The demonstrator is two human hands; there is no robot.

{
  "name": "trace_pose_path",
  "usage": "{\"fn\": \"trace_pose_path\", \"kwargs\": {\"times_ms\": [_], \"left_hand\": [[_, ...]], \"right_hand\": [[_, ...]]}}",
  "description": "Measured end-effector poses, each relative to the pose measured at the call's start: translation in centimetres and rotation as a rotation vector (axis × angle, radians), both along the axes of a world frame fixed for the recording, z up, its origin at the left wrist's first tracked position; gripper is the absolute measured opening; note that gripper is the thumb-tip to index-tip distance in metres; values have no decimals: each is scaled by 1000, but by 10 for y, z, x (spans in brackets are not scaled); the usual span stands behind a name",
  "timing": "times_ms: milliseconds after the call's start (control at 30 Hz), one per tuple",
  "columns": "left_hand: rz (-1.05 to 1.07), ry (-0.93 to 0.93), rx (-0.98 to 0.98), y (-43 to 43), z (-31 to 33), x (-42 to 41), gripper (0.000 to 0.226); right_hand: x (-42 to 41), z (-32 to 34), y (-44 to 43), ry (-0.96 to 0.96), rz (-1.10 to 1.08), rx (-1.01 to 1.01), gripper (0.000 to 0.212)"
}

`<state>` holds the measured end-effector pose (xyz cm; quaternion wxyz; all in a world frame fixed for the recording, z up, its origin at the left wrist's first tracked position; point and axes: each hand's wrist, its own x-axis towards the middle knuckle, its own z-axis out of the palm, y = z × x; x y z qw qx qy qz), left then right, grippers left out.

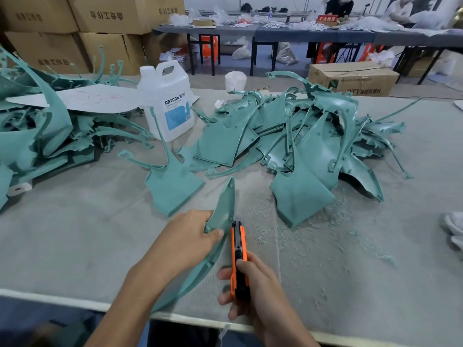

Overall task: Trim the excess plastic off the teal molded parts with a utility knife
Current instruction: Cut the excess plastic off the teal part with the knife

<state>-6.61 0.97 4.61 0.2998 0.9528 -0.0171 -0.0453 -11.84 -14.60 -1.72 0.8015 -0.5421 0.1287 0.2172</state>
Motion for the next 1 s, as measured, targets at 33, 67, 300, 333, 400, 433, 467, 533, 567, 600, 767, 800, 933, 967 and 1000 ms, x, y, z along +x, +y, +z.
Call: {"fn": "trace_pose_path", "kwargs": {"times_ms": [33, 67, 300, 333, 400, 433, 467, 533, 567, 600, 767, 800, 933, 967, 1000], "left_hand": [[5, -7, 14, 0, -1, 0, 19], [7, -13, 25, -1, -1, 0, 21], [-17, -55, 60, -3, -1, -2, 13], [-30, -47, 63, -3, -1, -1, 14], [-59, -22, 67, -3, -2, -1, 13], [-57, -12, 58, -3, -2, -1, 14], [-49, -9, 49, -2, -3, -1, 15], [-32, -30, 56, -1, -3, -2, 16], [-26, -44, 61, -1, -3, -2, 18], [-22, -53, 58, -1, -3, -2, 19], [-11, -50, 35, -1, -5, -3, 23], [-8, -50, 32, 0, -4, -3, 22], [-40, -41, 60, -1, -5, -1, 14], [-53, -39, 70, -1, -5, -1, 12], [-61, -43, 76, -2, -5, -2, 12]], "right_hand": [[0, 2, 0, -13, 5, -3, 22], [0, 4, 0, -29, 8, -5, 22], [-6, 49, -10, -247, 88, 94, 31], [-8, 58, -12, -294, 127, 130, 29], [-11, 71, -15, -358, 169, 198, 32], [-11, 73, -16, -378, 152, 208, 33], [-10, 71, -16, -385, 102, 191, 32], [-7, 58, -14, -326, -22, 122, 28], [-5, 48, -13, -255, -77, 92, 27], [-3, 38, -11, -173, -119, 77, 25], [-2, 16, -3, -25, -62, 82, 19], [-1, 20, -4, -52, -49, 89, 21], [3, 49, -18, -253, 47, 139, 25], [4, 57, -21, -296, 70, 156, 24], [5, 61, -25, -327, 74, 164, 27]]}}
